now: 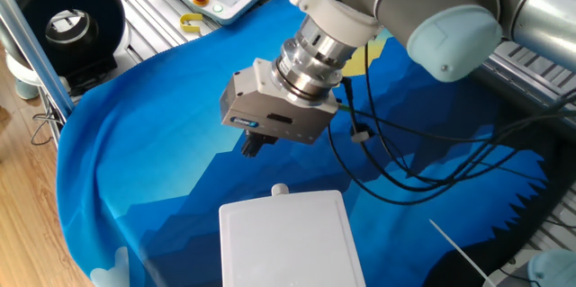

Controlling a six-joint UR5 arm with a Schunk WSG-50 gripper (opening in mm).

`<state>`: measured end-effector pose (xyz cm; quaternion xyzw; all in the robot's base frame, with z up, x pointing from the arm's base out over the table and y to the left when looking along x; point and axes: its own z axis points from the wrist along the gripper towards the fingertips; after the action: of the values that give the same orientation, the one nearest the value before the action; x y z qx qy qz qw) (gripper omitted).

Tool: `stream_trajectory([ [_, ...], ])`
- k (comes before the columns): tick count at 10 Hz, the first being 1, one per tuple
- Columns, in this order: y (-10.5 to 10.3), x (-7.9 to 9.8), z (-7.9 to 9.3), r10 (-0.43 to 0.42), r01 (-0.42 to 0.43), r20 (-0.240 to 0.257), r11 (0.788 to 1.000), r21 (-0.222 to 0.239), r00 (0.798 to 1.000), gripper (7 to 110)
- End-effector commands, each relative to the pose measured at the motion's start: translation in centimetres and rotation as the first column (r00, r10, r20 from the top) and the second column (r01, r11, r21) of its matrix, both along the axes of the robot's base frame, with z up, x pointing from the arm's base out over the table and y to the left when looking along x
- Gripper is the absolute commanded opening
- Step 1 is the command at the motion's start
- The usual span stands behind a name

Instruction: Grasp the handle and open the drawer

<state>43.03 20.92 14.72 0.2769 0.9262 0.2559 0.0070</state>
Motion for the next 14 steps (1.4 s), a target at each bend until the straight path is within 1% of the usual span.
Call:
stream_trajectory([
  [1,0.1,-1.3,0.0,-0.001,0.001,-0.026,1.000,0.006,1.000,7],
  [3,-1.5,-2.1,-0.7,0.037,-0.039,-0.040,0.997,-0.062,0.999,7],
  [5,-1.5,-1.9,-0.6,0.048,-0.050,-0.031,0.997,-0.060,0.998,7],
  [6,-1.7,-1.1,-0.5,0.059,-0.060,-0.028,0.996,-0.060,0.998,7],
  [7,-2.1,0.1,-0.6,0.070,-0.072,-0.032,0.995,-0.076,0.997,7],
  [8,-3.3,1.0,-1.0,0.088,-0.093,-0.047,0.988,-0.120,0.995,7],
  [9,-3.9,1.8,-1.2,0.102,-0.111,-0.067,0.983,-0.143,0.993,7],
  [10,-3.3,3.0,-0.7,0.103,-0.109,-0.064,0.988,-0.111,0.993,7],
  [11,-2.8,3.8,0.0,0.105,-0.109,-0.057,0.991,-0.082,0.993,7],
  [12,-2.9,4.1,0.5,0.115,-0.119,-0.053,0.990,-0.080,0.992,7],
  [13,-2.9,4.1,0.7,0.114,-0.118,-0.059,0.991,-0.069,0.992,7],
  [14,-2.7,3.9,0.7,0.099,-0.103,-0.062,0.992,-0.067,0.993,7],
])
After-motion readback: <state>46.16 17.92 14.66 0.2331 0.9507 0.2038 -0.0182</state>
